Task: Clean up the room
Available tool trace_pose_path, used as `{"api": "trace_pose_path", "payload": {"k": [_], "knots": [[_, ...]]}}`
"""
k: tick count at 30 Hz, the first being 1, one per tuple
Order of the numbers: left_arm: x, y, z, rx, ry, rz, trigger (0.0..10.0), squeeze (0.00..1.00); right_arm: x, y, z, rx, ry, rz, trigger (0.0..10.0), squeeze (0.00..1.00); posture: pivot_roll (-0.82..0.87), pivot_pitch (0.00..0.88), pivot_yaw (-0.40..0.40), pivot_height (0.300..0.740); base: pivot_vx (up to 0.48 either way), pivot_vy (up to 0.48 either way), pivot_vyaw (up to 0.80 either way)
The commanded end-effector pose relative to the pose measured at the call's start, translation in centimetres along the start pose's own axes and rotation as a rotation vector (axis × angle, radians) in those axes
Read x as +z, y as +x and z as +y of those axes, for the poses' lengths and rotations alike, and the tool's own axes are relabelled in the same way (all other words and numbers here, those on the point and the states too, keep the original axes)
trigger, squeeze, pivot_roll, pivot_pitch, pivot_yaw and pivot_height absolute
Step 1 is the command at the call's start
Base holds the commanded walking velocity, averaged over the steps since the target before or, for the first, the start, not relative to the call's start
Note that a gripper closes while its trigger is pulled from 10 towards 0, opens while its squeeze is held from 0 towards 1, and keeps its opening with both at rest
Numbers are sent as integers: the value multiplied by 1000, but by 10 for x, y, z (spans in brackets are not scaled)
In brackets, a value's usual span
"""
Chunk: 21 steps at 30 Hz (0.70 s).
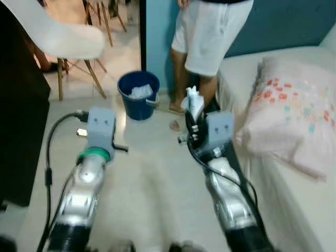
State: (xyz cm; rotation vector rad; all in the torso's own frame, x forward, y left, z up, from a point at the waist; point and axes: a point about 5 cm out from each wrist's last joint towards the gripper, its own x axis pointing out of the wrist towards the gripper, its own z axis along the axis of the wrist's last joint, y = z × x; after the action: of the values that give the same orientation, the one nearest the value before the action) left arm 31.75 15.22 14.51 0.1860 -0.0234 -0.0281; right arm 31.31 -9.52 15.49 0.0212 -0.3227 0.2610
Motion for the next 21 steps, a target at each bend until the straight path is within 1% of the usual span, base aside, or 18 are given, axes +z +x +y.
{"api": "trace_pose_path", "payload": {"k": [1, 3, 6, 16, 21], "knots": [[-4, 0, 4, 14, 14, 18, 10000, 0, -4, -3, 6, 27, 19, 20, 10000, 0, 50, 76, 16, 740, 469, 0, 0], [-4, 0, 4, 15, 15, 19, 10000, 0, -4, -3, 7, 39, 24, 20, 10000, 0, 50, 76, 16, 740, 469, 0, 0], [-4, 0, 5, 18, 16, 20, 10000, 0, -4, -3, 9, 49, 33, 21, 10000, 0, 50, 76, 16, 740, 469, 0, 500], [-6, -1, 5, 23, 18, 27, 10000, 0, -6, -3, 9, 48, 38, 30, 10000, 0, 55, 85, 17, 740, 469, 0, 704], [-8, -1, 6, 27, 24, 36, 10000, 0, -8, -3, 11, 68, 68, 47, 10000, 0, 58, 90, 18, 740, 469, 0, 0]]}}
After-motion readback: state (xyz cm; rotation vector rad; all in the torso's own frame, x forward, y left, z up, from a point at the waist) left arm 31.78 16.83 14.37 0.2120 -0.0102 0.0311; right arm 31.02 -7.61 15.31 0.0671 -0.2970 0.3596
